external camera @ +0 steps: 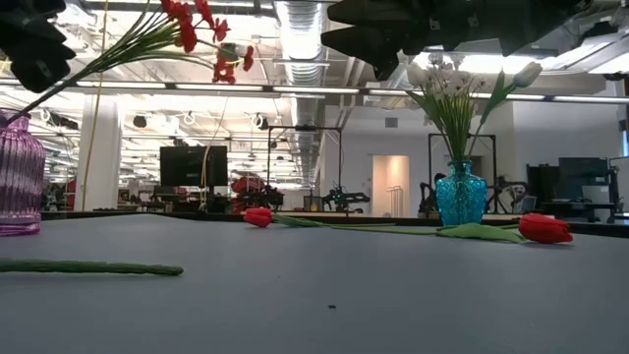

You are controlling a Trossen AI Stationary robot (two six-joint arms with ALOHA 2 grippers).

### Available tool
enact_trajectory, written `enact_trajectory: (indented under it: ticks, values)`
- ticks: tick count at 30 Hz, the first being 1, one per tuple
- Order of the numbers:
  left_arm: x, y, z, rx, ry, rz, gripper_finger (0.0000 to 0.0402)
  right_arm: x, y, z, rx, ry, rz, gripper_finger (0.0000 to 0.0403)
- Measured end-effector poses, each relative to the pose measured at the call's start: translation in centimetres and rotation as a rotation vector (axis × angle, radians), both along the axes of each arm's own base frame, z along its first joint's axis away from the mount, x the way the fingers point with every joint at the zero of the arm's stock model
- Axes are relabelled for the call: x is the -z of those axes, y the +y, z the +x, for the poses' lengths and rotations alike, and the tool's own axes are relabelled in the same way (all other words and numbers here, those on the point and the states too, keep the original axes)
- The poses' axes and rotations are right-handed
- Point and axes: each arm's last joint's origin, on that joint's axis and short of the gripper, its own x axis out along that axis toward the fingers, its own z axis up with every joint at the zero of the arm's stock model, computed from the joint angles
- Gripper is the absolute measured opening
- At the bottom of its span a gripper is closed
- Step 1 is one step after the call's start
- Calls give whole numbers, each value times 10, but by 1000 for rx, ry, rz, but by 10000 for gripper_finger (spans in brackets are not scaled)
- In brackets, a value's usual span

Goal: Sort flowers into vase by color
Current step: Put the right red flowers into the purple vase

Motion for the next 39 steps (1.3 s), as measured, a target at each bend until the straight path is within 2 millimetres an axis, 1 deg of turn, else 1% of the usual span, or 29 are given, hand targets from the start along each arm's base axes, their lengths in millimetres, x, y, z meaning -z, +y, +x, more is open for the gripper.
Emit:
enact_trajectory:
  ticks: [5,11,14,20,22,26,29,32,39]
  values:
    - [-3,1,0,-57,-12,-9,81,0,0,0,-2,-3,-16,227]
    - [-11,-1,13,-42,20,-15,81,0,-3,0,9,-2,-17,227]
    - [-25,-1,18,-32,76,9,81,0,-5,1,12,-2,-17,227]
    - [-64,0,20,-65,207,76,81,0,-4,1,12,-1,-20,227]
    - [-70,0,27,-75,218,98,81,0,-4,0,11,0,-25,227]
    - [-70,-4,51,-16,283,145,86,1,-4,0,9,2,-26,227]
    - [-71,-5,61,21,347,180,102,2,-4,0,9,16,-29,227]
    - [-73,-6,66,21,380,180,127,3,-4,0,8,28,-30,227]
    - [-68,-7,78,1,463,138,209,5,-3,-1,-24,48,-28,227]
